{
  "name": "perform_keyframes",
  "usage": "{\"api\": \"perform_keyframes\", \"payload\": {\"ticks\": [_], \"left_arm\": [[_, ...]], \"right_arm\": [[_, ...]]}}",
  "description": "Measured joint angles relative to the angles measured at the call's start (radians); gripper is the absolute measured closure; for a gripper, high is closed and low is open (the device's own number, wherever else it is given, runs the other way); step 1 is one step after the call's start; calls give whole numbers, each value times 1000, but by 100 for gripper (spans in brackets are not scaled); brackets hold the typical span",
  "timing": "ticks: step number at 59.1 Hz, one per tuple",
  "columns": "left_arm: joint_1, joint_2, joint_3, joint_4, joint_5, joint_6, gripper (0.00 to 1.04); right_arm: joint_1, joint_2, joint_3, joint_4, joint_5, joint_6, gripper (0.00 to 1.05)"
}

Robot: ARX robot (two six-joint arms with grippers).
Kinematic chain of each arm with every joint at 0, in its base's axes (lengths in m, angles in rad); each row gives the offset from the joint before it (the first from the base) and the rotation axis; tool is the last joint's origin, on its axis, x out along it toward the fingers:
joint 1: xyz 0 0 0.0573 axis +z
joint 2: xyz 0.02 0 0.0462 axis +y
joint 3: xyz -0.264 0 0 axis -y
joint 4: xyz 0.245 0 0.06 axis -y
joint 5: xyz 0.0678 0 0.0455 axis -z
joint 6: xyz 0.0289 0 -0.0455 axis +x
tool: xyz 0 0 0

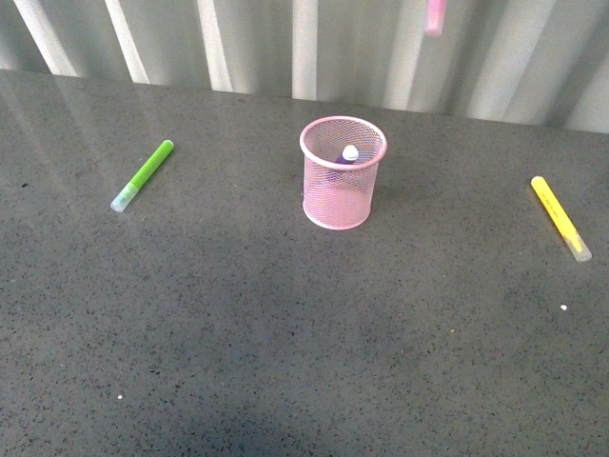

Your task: Insert purple and pink pens into pink cup

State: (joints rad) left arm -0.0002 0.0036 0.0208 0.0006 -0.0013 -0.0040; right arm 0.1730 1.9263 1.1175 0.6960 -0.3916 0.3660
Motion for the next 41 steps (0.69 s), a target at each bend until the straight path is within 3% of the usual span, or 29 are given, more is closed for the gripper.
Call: {"api": "perform_keyframes", "payload": {"ticks": [15,41], "left_arm": [[0,0,0,0,1,0,7],[0,0,0,0,1,0,7]], "right_arm": [[29,86,-40,138,-5,-68,94],[104,195,-40,214,-3,-120,94]]}}
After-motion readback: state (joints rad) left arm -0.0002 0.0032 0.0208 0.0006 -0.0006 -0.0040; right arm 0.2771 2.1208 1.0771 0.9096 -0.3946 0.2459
